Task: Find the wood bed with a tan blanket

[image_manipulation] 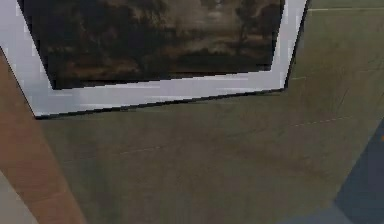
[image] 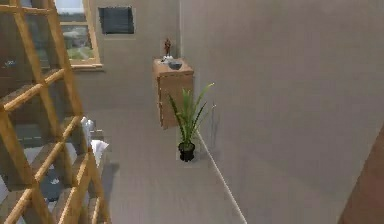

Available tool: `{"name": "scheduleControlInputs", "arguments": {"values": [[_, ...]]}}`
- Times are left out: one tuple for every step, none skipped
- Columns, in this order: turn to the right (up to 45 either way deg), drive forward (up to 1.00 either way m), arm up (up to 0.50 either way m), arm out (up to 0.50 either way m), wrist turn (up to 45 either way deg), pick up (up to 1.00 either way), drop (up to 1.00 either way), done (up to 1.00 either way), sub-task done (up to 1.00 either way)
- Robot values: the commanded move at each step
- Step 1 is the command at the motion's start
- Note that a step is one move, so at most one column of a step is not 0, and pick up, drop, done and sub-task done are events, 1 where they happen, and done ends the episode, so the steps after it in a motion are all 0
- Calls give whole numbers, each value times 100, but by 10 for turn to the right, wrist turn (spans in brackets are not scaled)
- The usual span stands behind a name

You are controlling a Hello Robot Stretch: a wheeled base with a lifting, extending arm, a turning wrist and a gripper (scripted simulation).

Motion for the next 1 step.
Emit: {"name": "scheduleControlInputs", "arguments": {"values": [[0,10,0,0,0,0,0,0,0]]}}
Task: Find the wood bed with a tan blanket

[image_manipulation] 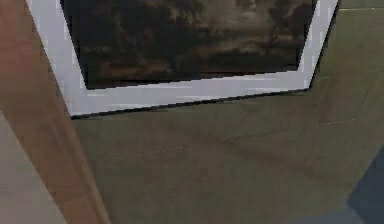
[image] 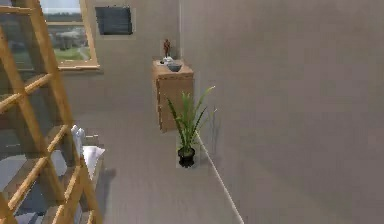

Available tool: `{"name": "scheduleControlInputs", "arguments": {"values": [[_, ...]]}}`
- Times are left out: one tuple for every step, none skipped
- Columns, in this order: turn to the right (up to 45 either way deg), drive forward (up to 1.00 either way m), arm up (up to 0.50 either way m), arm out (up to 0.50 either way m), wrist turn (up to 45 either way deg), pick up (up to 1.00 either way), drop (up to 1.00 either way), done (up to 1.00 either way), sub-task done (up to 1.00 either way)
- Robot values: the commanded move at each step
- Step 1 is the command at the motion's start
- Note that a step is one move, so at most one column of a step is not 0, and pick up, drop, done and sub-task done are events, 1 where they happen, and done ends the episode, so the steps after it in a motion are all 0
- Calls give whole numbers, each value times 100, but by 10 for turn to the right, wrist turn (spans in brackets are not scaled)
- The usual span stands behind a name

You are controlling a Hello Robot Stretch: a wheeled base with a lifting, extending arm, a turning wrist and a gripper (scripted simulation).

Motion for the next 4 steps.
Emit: {"name": "scheduleControlInputs", "arguments": {"values": [[0,100,0,0,0,0,0,0,0],[-60,0,0,0,0,0,0,0,0],[0,20,0,0,0,0,0,0,0],[-450,0,0,0,0,0,0,0,0]]}}
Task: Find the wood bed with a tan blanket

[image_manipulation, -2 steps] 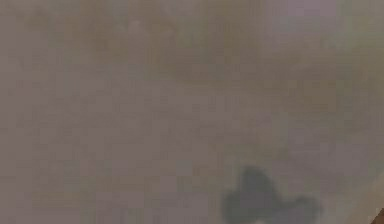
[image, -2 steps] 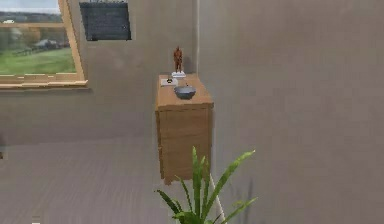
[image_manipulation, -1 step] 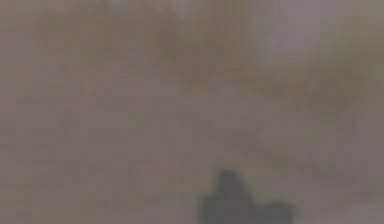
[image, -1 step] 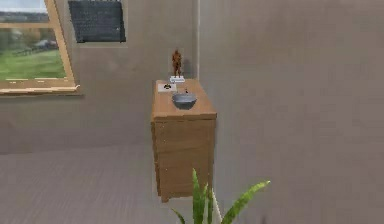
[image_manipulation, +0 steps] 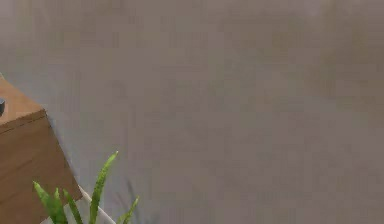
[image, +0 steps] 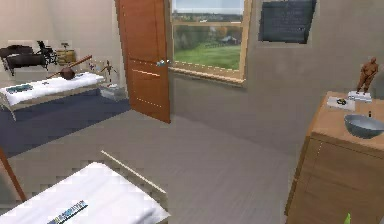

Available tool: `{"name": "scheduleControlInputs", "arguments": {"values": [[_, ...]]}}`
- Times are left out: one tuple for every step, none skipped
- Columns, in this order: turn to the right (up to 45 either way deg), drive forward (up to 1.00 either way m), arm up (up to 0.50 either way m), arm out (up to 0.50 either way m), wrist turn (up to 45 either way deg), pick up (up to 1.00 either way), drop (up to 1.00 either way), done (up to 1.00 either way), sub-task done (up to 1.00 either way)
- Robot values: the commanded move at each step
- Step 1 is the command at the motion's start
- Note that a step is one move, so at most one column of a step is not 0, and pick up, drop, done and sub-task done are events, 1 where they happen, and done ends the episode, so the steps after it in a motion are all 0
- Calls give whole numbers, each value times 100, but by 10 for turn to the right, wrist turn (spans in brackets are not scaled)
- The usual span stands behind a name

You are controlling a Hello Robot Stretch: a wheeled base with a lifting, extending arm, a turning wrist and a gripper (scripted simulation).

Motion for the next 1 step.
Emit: {"name": "scheduleControlInputs", "arguments": {"values": [[-150,0,0,0,0,0,0,0,0]]}}
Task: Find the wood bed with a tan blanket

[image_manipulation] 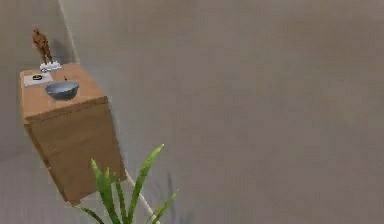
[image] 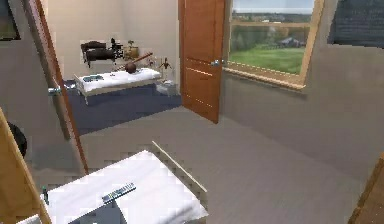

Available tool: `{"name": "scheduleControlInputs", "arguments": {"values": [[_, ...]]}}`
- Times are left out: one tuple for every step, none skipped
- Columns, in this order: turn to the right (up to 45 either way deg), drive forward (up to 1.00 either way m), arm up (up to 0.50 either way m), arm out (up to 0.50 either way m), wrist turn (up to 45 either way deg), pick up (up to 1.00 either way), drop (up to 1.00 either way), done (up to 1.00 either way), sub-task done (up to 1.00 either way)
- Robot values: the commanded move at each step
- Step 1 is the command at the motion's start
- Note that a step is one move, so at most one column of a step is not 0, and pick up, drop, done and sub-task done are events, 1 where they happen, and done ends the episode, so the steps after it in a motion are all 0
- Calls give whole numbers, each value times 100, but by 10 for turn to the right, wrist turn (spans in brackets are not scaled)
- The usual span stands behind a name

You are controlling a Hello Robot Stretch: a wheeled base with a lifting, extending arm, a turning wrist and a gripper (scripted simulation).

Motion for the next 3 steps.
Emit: {"name": "scheduleControlInputs", "arguments": {"values": [[0,55,0,0,0,0,0,0,0],[450,0,0,0,0,0,0,0,0],[30,0,0,0,0,0,0,0,0]]}}
